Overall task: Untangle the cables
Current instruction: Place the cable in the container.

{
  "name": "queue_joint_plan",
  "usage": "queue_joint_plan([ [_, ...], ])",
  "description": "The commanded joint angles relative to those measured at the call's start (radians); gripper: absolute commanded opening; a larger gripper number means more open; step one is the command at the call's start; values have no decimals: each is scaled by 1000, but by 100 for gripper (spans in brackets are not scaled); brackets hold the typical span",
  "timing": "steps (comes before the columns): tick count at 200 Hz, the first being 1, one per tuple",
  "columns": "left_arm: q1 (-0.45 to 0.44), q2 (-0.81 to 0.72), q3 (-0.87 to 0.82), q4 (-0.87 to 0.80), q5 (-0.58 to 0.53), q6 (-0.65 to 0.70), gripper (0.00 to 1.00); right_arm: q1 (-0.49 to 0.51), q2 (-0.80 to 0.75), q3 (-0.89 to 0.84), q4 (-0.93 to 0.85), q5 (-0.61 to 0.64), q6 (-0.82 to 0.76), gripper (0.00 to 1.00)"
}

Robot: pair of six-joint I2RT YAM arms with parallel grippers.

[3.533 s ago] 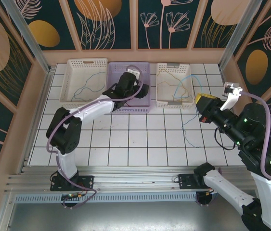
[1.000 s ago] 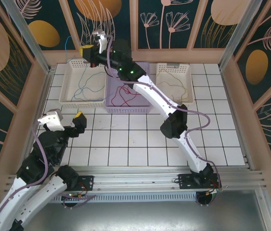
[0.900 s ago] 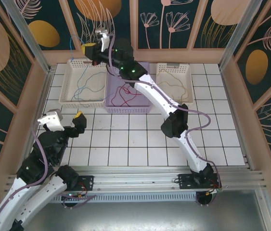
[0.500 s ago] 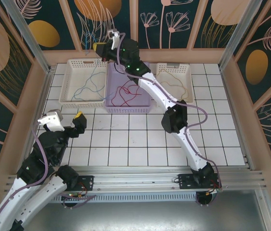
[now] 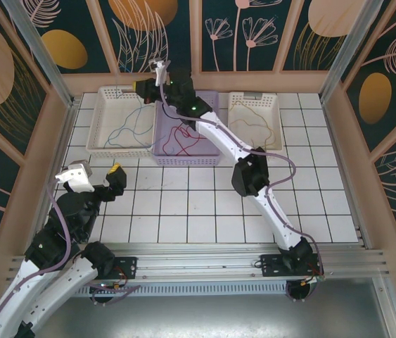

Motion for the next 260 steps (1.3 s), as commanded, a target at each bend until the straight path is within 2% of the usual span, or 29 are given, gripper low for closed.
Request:
queue_joint_plan([
  [1,5,-9,-8,19,-11,9,99,10,-11,-18,-24,48,-57,0],
  [23,4,-6,-9,21,-10,11,98,6,25,-14,-25,86,-53,0],
  [56,4,-6,-8,19,-10,11,99,5,45,37,-59,70,-42,0],
  [121,4,-6,-10,22,-10,11,99,15,-151,41,-13,77,-61,0],
  [162,4,-6,-11,23,-9,12,99,33,-199,51,22,58,-58,0],
  [203,5,-5,-11,24,-10,14,99,37,-178,49,65,67,-55,0],
  [260,4,-4,-13,26,-17,15,99,9,-32,34,147,45,9,0],
])
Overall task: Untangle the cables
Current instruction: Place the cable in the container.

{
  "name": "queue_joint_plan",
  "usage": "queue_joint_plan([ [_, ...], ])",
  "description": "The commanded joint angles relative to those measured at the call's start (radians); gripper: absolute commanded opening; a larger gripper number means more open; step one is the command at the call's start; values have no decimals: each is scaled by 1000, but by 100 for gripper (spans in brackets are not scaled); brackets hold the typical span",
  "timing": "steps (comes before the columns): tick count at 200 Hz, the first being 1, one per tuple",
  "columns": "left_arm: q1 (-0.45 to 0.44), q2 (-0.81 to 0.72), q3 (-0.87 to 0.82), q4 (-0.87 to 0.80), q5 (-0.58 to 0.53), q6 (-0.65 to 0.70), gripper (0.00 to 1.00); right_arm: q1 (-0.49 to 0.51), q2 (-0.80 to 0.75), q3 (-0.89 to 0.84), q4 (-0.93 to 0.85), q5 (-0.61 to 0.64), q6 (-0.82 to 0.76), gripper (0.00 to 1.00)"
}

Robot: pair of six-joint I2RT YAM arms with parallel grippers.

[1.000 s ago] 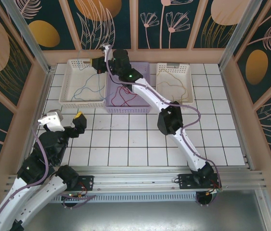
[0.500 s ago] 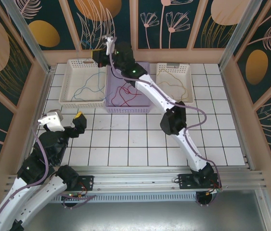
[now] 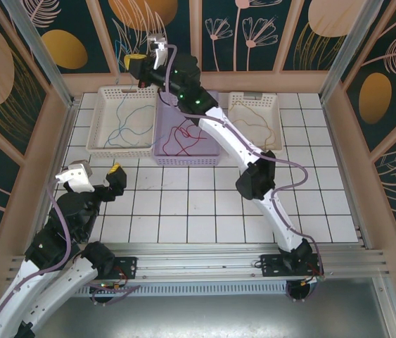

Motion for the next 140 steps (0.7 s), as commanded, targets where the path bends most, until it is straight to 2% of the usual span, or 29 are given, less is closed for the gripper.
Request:
queue_joint_plan([
  [1,5,-5,-13,26,-17,15,99,-22,98,-1,60,-11,41,0],
  [25,4,-8,-13,26,-16,15,98,-43,164,-12,69,-21,92,0],
  [65,4,-7,-14,29,-10,15,98,-43,204,-25,36,-31,81,0],
  [140,4,-11,-15,29,-11,17,99,-35,79,7,85,-44,106,0],
])
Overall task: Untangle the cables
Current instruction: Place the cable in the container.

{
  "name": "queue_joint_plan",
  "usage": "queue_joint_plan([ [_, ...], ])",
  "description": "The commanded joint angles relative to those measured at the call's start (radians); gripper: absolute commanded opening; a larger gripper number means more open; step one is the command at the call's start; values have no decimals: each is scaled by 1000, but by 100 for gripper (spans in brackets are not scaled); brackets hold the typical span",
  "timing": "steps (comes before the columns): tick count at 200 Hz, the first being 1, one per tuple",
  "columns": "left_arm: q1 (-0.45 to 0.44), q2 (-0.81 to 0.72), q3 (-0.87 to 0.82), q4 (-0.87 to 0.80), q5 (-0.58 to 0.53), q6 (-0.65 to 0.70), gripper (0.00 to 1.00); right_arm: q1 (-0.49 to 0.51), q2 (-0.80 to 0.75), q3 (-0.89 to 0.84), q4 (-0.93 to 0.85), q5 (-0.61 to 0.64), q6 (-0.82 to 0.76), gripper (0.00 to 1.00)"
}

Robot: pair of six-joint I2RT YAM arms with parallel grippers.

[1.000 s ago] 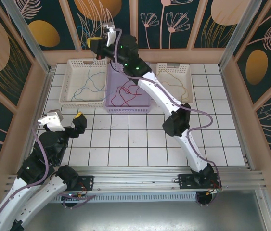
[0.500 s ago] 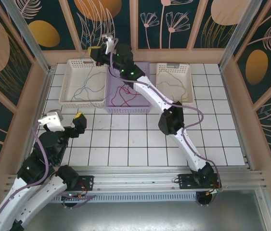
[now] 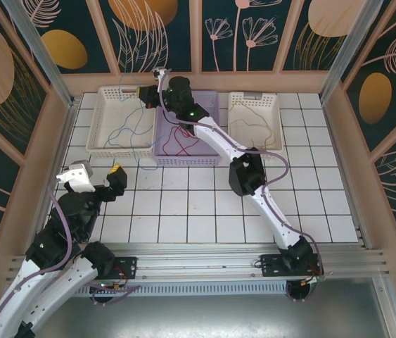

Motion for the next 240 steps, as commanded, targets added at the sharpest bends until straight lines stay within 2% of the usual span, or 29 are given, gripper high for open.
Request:
queue_joint_plan([
  [1,5,-11,-8,26,-11,18,99,14,-138,41,94,-31,22,0],
  [39,4,-11,-8,29,-10,17,99,19,-196,46,169,-14,30,0],
  [98,4,-9,-8,29,-10,20,98,-4,-144,51,229,9,61,0],
  [155,4,-6,-10,31,-7,21,98,-16,-52,49,186,27,27,0],
  [240,4,0,-9,32,-5,21,99,-10,14,12,61,104,-119,0],
])
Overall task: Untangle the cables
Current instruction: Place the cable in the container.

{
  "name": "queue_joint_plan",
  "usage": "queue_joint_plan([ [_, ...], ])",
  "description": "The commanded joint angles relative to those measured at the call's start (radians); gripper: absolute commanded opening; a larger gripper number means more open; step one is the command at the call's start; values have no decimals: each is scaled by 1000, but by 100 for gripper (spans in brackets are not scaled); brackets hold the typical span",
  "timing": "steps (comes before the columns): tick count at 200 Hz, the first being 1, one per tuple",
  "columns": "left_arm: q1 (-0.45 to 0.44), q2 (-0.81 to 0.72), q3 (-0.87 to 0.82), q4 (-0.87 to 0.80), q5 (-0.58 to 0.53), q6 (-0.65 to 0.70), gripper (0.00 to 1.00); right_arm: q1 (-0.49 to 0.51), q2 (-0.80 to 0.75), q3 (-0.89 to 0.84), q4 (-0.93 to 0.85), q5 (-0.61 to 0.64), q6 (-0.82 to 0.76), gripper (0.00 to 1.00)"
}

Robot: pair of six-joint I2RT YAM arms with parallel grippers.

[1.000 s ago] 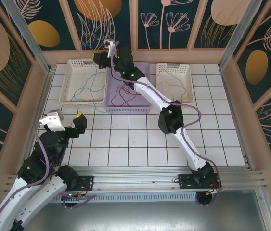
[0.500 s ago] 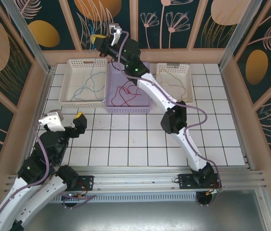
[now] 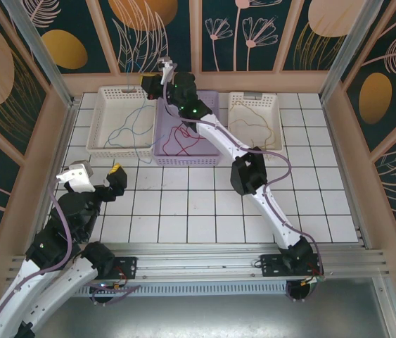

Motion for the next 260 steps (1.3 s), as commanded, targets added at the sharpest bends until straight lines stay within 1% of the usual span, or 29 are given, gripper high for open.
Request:
queue_joint_plan([
  [1,4,0,-9,32,-5,21,98,8,18,-6,-30,39,-75,0],
  [36,4,8,-9,33,0,22,99,13,42,-9,-102,49,-82,0],
  [100,4,41,-7,30,21,18,98,25,79,-24,-253,9,-68,0],
  [122,4,55,-6,31,28,18,98,27,79,-21,-298,-10,-69,14],
  [134,4,70,-2,26,30,16,98,27,76,-14,-327,-15,-75,25],
  [144,4,87,1,24,37,16,99,27,70,-11,-352,-19,-83,30],
  [172,4,195,27,2,56,3,99,27,28,-9,-407,-17,-91,51],
  [203,4,398,96,-47,86,-41,98,22,-80,-23,-449,3,-111,58],
  [216,4,470,127,-69,94,-86,99,15,-146,-41,-465,18,-116,60],
  [241,4,518,128,-74,125,-167,99,1,-299,-100,-515,59,-137,62],
  [260,4,553,104,-91,110,-240,99,-2,-425,-191,-567,116,-169,64],
])
